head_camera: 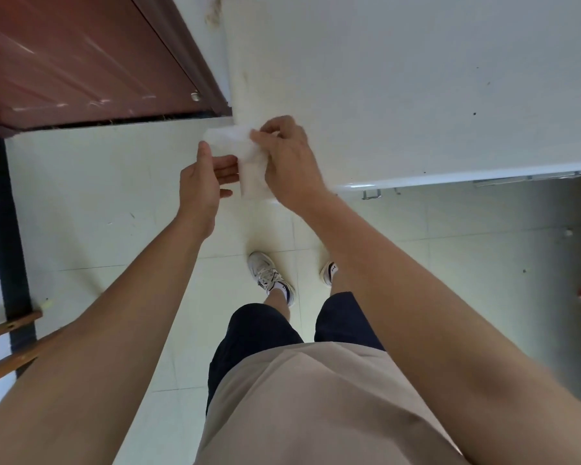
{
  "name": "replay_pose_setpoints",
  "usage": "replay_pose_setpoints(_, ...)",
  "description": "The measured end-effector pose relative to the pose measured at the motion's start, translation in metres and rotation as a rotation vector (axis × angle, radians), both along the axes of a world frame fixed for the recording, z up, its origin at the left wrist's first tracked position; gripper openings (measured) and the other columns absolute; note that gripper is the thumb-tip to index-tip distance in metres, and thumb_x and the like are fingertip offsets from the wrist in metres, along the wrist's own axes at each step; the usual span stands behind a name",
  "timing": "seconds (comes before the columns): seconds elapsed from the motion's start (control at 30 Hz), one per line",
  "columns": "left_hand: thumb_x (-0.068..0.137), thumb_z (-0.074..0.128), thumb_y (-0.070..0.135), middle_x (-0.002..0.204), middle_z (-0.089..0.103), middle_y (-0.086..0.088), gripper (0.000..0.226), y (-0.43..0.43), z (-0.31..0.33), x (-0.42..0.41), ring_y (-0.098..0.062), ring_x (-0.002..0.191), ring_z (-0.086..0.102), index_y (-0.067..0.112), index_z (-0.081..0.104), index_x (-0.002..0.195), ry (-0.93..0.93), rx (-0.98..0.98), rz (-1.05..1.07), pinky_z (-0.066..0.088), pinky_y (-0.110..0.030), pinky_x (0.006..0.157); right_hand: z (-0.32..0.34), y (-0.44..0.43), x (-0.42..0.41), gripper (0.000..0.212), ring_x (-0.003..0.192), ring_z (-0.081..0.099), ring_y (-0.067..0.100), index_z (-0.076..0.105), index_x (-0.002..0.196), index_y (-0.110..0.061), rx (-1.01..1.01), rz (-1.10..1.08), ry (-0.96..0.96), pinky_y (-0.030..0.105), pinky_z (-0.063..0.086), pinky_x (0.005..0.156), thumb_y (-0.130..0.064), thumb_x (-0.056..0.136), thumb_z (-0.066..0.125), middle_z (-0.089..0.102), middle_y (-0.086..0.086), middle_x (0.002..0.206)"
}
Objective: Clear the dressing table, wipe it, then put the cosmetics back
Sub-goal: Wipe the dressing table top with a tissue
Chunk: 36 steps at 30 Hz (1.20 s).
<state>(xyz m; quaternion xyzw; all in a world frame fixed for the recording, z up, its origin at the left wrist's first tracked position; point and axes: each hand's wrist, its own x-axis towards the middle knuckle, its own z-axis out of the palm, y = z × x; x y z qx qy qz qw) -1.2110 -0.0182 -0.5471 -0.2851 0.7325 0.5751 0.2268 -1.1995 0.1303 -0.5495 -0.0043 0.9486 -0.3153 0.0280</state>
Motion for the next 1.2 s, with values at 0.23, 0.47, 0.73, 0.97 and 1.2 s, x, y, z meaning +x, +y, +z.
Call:
replay_pose_setpoints(0.23,0.104,0.024,0.045,0.093,0.076,-0.001,0.059,-0.001,-0.005,0.006,-0.015,0.084,0.068,0.016,0.074,0.102,0.028,0.028,-0.038,0.044,-0.031,0.070,-0.014,0.096,0.034,0.036,0.094,0.054,0.034,0.062,0.130,-0.013,0.171,-0.535,0.055,0.036,0.045,0.078,-0.020,0.097,0.047,0.056,0.016,0.109)
replay_pose_setpoints(0.47,0.103,0.017,0.052,0.093,0.075,0.006,0.065,-0.012,0.002,0.007,-0.013,0.089,0.067,0.019,0.073,0.098,0.000,0.019,-0.086,0.045,-0.030,0.072,-0.020,-0.019,0.032,0.034,0.074,0.056,0.034,0.066,0.120,-0.007,0.233,-0.134,0.142,0.041,0.045,0.063,-0.014,0.087,0.060,0.060,0.014,0.090)
replay_pose_setpoints(0.73,0.101,0.010,0.056,0.098,0.074,0.010,0.074,-0.018,0.004,0.005,-0.011,0.092,0.062,0.023,0.076,0.097,-0.014,-0.001,-0.190,0.044,-0.031,0.078,0.005,0.014,-0.039,0.034,0.095,0.060,0.023,0.065,0.125,-0.020,-0.013,-0.208,0.073,0.024,0.043,0.083,-0.027,0.099,0.045,0.054,0.009,0.113)
replay_pose_setpoints(0.97,0.102,0.012,0.054,0.096,0.074,0.008,0.071,-0.012,-0.002,0.011,-0.012,0.086,0.062,0.022,0.075,0.097,0.019,0.012,-0.130,0.044,-0.030,0.073,-0.012,0.053,-0.036,0.039,0.100,0.055,0.029,0.058,0.130,-0.018,0.220,-0.459,-0.019,0.035,0.045,0.087,-0.020,0.095,0.042,0.051,0.010,0.117)
replay_pose_setpoints(1.2,0.102,0.012,0.055,0.095,0.075,0.008,0.070,-0.011,-0.004,0.016,-0.011,0.077,0.065,0.022,0.074,0.097,0.023,0.058,-0.070,0.043,-0.029,0.069,-0.005,-0.010,-0.028,0.040,0.105,0.053,0.029,0.055,0.138,-0.026,0.185,0.091,-0.010,0.038,0.037,0.093,-0.024,0.100,0.042,0.053,0.010,0.117)
